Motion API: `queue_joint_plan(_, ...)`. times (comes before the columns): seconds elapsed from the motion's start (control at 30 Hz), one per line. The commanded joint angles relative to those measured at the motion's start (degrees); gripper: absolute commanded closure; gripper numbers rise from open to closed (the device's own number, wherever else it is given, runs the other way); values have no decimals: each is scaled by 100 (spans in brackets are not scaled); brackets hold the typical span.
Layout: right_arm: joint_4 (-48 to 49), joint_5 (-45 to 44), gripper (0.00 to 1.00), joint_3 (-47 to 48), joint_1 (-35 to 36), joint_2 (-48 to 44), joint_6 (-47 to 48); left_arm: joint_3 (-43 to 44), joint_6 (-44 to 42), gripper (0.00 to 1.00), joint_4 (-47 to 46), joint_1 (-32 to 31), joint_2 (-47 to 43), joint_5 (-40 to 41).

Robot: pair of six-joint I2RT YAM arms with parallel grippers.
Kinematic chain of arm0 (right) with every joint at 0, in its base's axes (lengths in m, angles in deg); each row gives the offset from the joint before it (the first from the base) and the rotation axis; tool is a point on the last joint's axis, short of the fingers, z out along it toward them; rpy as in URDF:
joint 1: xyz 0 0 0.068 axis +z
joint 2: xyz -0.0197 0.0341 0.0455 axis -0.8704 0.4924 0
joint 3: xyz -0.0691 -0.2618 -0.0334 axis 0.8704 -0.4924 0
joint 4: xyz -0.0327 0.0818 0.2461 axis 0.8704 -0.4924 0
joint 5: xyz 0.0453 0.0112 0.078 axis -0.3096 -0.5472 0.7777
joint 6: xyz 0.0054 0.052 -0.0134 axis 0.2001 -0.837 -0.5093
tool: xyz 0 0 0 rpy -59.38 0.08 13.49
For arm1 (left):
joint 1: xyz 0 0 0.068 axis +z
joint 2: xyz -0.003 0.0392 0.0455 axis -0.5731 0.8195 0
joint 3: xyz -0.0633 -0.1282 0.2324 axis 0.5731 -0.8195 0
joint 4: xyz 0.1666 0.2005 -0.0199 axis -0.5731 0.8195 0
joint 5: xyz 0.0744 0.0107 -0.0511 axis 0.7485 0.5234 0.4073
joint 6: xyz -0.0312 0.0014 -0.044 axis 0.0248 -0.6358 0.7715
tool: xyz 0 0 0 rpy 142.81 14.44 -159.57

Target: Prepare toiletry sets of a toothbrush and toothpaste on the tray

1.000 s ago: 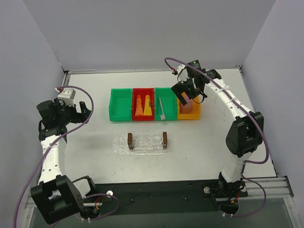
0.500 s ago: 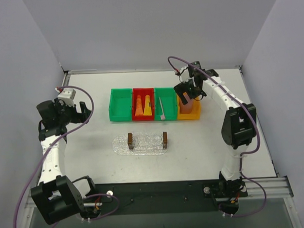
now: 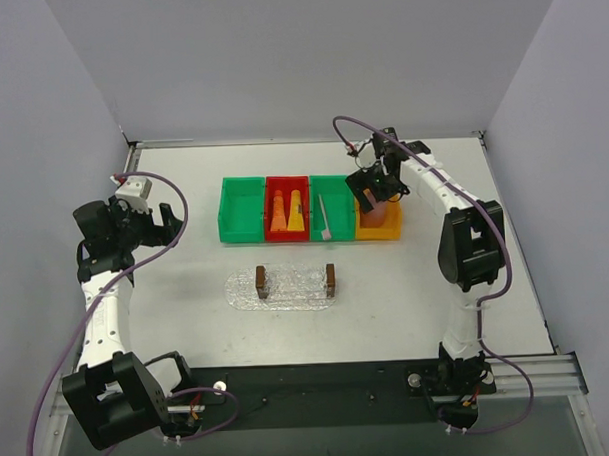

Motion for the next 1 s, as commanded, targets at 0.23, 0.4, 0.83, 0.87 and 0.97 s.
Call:
queue_joint_plan(0.23,-34,107,37,125,-4,11,-49,79,-75,3,-179,36,-139,-144)
queue_joint_plan(0.4,-60,90,50,151,-4,-59,-40,123,-75,3,-171,36,-157,-135)
queue_joint_plan(0.83,-280,-139,73,344,-4,-885,-84,316,188,3,-232,18,-78,-828)
queue_joint_plan(0.87,-289,-130,73,353,-4,-937,-127,342,206,3,-241,-8,-86,-864)
queue_joint_plan(0.97,-315,-130,76,406,-12,-1175,-215,421,267,3,-250,-61,-95,-1039)
